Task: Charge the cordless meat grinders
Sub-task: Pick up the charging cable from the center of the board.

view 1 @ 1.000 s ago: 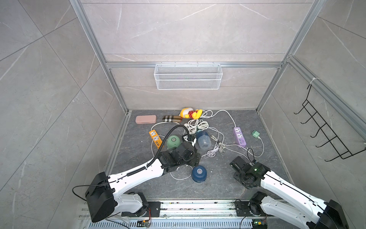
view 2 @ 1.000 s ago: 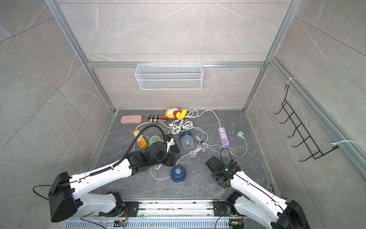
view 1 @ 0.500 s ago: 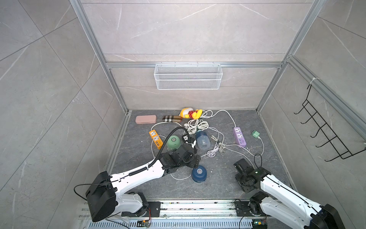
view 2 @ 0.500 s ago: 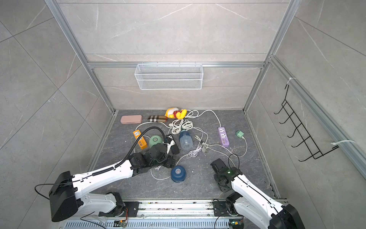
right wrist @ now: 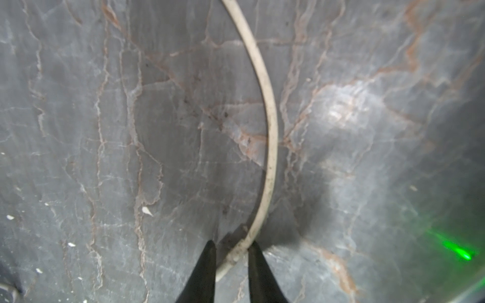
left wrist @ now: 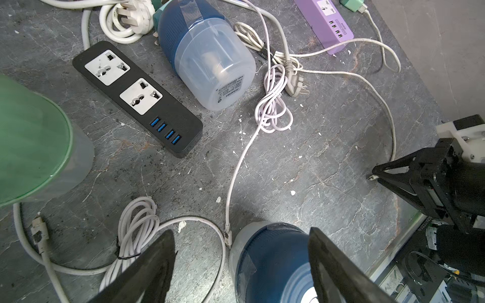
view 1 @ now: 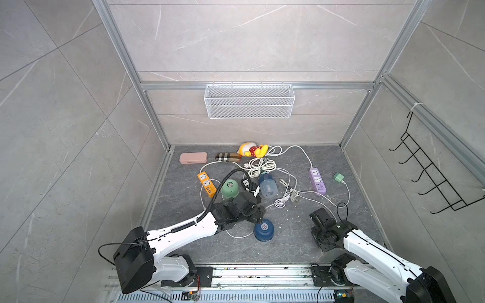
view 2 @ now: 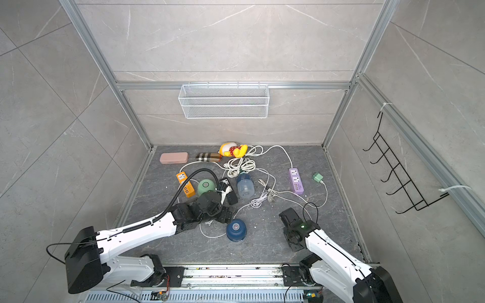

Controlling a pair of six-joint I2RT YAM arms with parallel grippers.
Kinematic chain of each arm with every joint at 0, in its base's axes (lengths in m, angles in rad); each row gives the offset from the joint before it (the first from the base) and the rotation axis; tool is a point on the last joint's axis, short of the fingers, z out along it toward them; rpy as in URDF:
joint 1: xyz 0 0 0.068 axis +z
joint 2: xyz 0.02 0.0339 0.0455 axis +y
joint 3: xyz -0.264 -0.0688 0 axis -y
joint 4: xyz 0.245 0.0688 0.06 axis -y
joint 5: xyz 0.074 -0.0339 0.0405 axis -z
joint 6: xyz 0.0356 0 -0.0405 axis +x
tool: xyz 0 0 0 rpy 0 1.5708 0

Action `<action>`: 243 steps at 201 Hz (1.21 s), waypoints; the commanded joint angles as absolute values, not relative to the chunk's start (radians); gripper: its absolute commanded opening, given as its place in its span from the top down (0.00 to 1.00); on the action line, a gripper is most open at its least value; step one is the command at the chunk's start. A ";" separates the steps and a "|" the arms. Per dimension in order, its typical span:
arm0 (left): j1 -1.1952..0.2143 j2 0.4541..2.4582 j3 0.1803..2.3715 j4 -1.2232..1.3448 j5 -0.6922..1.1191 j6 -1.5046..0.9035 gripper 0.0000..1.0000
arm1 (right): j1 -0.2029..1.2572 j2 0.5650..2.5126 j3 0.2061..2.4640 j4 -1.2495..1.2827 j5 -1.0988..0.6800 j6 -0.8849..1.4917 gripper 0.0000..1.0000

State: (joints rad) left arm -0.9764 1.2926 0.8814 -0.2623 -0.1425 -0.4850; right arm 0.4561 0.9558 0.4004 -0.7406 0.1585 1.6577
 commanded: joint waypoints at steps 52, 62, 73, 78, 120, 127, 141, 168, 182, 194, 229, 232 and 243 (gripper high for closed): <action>-0.975 1.267 0.934 -0.251 -0.125 -0.429 0.20 | 0.445 0.906 0.435 -0.799 0.189 1.524 1.00; -0.976 1.268 0.948 -0.250 -0.129 -0.413 0.20 | 0.445 0.894 0.475 -0.824 0.207 1.481 1.00; -0.974 1.272 0.965 -0.246 -0.138 -0.400 0.20 | 0.445 0.885 0.528 -0.850 0.227 1.426 1.00; -0.973 1.276 0.972 -0.239 -0.139 -0.391 0.20 | 0.445 0.881 0.555 -0.864 0.237 1.400 1.00; -0.969 1.322 1.047 -0.151 -0.088 -0.274 0.20 | 0.445 0.881 0.763 -0.908 0.275 1.166 1.00; -0.969 1.321 1.053 -0.125 -0.083 -0.258 0.20 | 0.445 0.886 0.791 -0.901 0.268 1.128 1.00; -0.966 1.318 1.065 -0.091 -0.085 -0.248 0.19 | 0.444 0.905 0.844 -0.898 0.249 1.071 1.00; -0.883 1.352 1.139 -0.127 0.062 -0.366 0.16 | 0.445 0.957 0.932 -0.874 0.186 0.967 1.00; -0.830 1.382 1.161 -0.107 0.194 -0.460 0.21 | 0.443 0.983 0.974 -0.858 0.143 0.921 1.00; -0.803 1.399 1.162 -0.069 0.268 -0.539 0.24 | 0.443 0.996 1.000 -0.836 0.110 0.884 1.00; -0.772 1.455 1.181 0.025 0.433 -0.752 0.29 | 0.444 0.990 0.998 -0.650 -0.032 0.762 1.00; -0.772 1.457 1.180 0.034 0.441 -0.767 0.29 | 0.444 0.989 0.995 -0.632 -0.043 0.754 1.00; -0.770 1.457 1.168 0.069 0.459 -0.824 0.30 | 0.445 0.995 0.985 -0.572 -0.084 0.735 1.00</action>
